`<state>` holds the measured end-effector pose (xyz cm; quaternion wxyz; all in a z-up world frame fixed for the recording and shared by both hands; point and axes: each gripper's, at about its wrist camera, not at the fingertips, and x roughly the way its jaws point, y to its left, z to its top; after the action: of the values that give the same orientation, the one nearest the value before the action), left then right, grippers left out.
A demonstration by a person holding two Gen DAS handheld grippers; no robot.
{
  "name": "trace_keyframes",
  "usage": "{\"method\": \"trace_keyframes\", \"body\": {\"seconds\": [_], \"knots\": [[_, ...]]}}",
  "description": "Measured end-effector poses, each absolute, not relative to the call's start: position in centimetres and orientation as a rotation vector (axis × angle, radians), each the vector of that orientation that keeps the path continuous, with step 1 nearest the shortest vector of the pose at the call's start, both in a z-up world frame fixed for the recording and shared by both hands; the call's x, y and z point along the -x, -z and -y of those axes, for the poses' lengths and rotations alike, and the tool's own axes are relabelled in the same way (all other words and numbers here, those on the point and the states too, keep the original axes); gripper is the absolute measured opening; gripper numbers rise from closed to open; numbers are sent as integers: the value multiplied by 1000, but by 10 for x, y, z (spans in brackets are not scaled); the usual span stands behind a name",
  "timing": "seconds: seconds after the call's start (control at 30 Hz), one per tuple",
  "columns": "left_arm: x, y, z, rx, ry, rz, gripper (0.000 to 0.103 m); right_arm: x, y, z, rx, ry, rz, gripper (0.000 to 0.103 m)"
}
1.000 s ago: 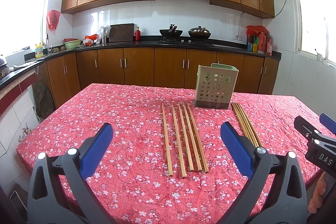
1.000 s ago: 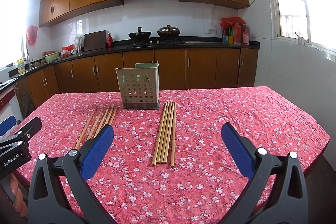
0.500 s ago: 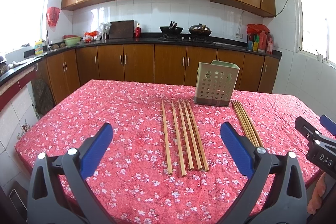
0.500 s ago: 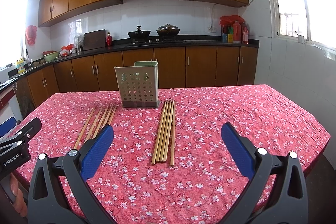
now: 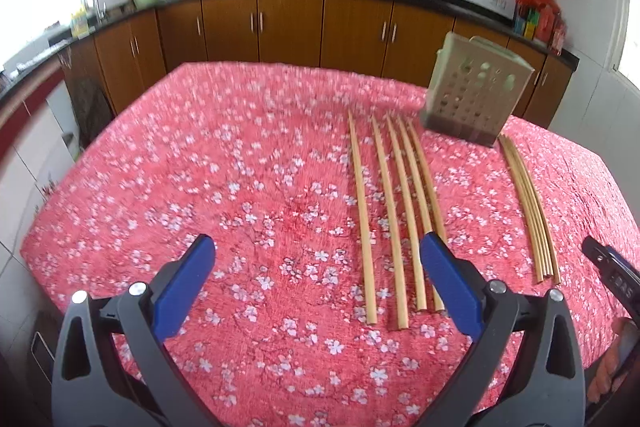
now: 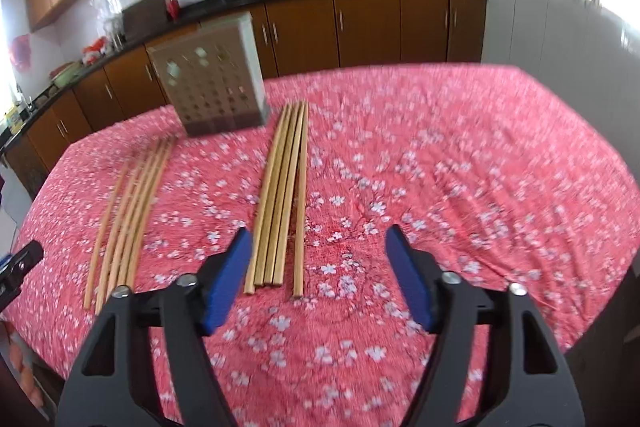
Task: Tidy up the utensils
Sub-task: 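Close the right gripper on one chopstick while the left gripper grasps another chopstick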
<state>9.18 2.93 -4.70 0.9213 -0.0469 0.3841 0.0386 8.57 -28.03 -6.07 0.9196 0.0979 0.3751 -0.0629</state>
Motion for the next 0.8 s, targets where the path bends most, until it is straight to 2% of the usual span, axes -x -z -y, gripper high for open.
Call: {"method": "trace_keyframes", "body": {"seconds": [0.13, 0.2, 0.27, 0.37, 0.47, 0.6, 0.67, 0.8], "knots": [[-112, 56, -37, 120, -57, -844, 99, -114, 76, 282, -207, 108, -864, 36], [-119, 59, -39, 126, -34, -861, 95, -121, 82, 283, -220, 97, -890, 29], [-125, 63, -36, 120, -11, -881, 80, -127, 87, 281, -218, 94, -912, 25], [-134, 70, -31, 119, 37, -921, 66, -131, 90, 278, -201, 88, -918, 22], [-142, 77, -26, 120, 69, -947, 55, -131, 93, 277, -170, 97, -911, 10], [-150, 84, -19, 128, 104, -973, 43, -135, 95, 285, -184, 110, -907, 8], [-155, 89, -15, 121, 110, -989, 32, -134, 95, 287, -186, 115, -899, 8], [-162, 95, -12, 95, 89, -1003, 17, -127, 96, 287, -178, 115, -884, 8]]}}
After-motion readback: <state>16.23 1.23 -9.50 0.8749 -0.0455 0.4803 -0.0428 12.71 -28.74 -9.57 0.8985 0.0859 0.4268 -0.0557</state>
